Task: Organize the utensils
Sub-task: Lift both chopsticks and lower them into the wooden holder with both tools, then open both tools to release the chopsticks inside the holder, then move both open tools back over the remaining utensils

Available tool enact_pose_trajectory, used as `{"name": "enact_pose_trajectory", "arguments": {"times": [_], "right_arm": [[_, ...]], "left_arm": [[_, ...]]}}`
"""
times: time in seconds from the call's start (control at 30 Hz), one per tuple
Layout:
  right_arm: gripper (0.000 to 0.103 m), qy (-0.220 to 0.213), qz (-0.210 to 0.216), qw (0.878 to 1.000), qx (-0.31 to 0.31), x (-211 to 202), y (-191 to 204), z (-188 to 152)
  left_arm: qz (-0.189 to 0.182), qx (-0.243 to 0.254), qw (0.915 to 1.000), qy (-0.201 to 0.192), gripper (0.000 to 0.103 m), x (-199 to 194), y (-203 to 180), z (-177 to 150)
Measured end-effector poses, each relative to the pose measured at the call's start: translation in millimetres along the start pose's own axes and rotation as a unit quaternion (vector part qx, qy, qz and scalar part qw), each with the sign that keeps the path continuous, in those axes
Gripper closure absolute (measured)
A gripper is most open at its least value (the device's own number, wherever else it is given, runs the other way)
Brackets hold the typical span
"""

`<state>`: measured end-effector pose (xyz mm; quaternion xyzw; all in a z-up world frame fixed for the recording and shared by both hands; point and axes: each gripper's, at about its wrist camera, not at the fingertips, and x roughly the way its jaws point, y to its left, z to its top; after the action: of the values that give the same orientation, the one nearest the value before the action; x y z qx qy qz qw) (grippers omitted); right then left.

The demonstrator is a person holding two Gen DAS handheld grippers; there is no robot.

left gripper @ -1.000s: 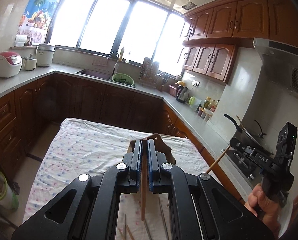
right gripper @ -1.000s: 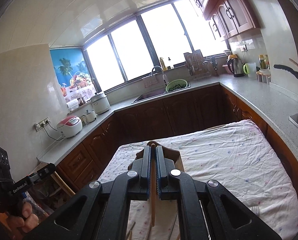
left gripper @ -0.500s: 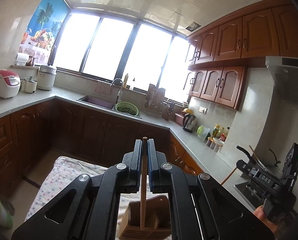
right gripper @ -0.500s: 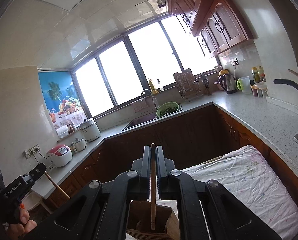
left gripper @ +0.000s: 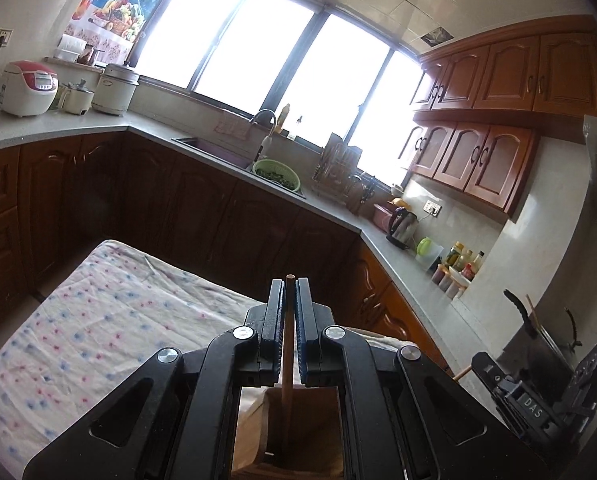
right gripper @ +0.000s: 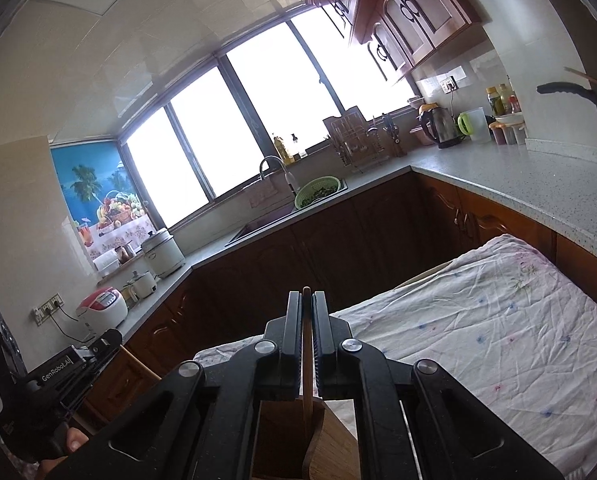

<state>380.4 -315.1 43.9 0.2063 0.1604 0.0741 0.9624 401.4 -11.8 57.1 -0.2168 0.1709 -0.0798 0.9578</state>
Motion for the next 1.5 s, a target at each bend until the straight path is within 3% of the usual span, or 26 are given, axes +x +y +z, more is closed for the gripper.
{"name": "enact_pose_trajectory", "arguments": {"times": [0.37, 0.43, 0.47, 0.53, 0.57, 0.6, 0.63, 0.67, 0.7, 0.73, 0.9, 1.1, 1.5], "right_arm": [[0.098, 0.011, -0.003, 1.0, -0.009, 6, -1, 1], [0.093, 0.021, -0.001, 1.0, -0.006, 9, -2, 2], [0.093, 0.024, 0.0, 1.0, -0.006, 10, -2, 1], [0.093, 0.027, -0.001, 1.0, -0.006, 9, -1, 2], [0.089, 0.029, -0.003, 1.0, -0.006, 9, -1, 3], [0.079, 0.031, -0.007, 1.0, -0.004, 9, -1, 3], [0.069, 0.031, -0.007, 0.999, 0.0, 7, -2, 3], [0.046, 0.029, -0.004, 1.0, 0.006, 5, -4, 4], [0.03, 0.024, -0.002, 1.0, 0.011, 1, -5, 3], [0.026, 0.018, -0.004, 1.0, 0.014, -3, -6, 4], [0.012, 0.015, 0.008, 1.0, 0.025, -22, -8, 6], [0.004, 0.032, 0.019, 0.999, 0.025, -52, -4, -1], [0.002, 0.078, 0.023, 0.997, -0.013, -126, 2, -46]], "left_arm": [[0.019, 0.022, 0.9995, 0.015, 0.098, 5, -2, -5], [0.018, 0.018, 0.9994, 0.022, 0.095, 8, 2, -4], [0.019, 0.016, 0.9994, 0.026, 0.093, 9, 3, -4], [0.023, 0.011, 0.9993, 0.029, 0.069, 7, 4, -4], [0.024, 0.009, 0.9993, 0.027, 0.061, 5, 5, -5], [0.025, 0.007, 0.9993, 0.025, 0.05, 2, 6, -5], [0.024, 0.005, 0.9994, 0.022, 0.045, -1, 6, -5], [0.025, 0.004, 0.9995, 0.022, 0.043, -4, 7, -4], [0.028, 0.004, 0.9993, 0.023, 0.035, -7, 7, -4], [0.031, 0.004, 0.9993, 0.023, 0.026, -10, 8, -4], [0.044, 0.0, 0.9987, 0.023, 0.007, -35, 15, -9], [0.052, 0.005, 0.9978, 0.04, 0.004, -69, 23, -22], [0.065, 0.022, 0.9948, 0.075, 0.003, -155, 33, -66]]}}
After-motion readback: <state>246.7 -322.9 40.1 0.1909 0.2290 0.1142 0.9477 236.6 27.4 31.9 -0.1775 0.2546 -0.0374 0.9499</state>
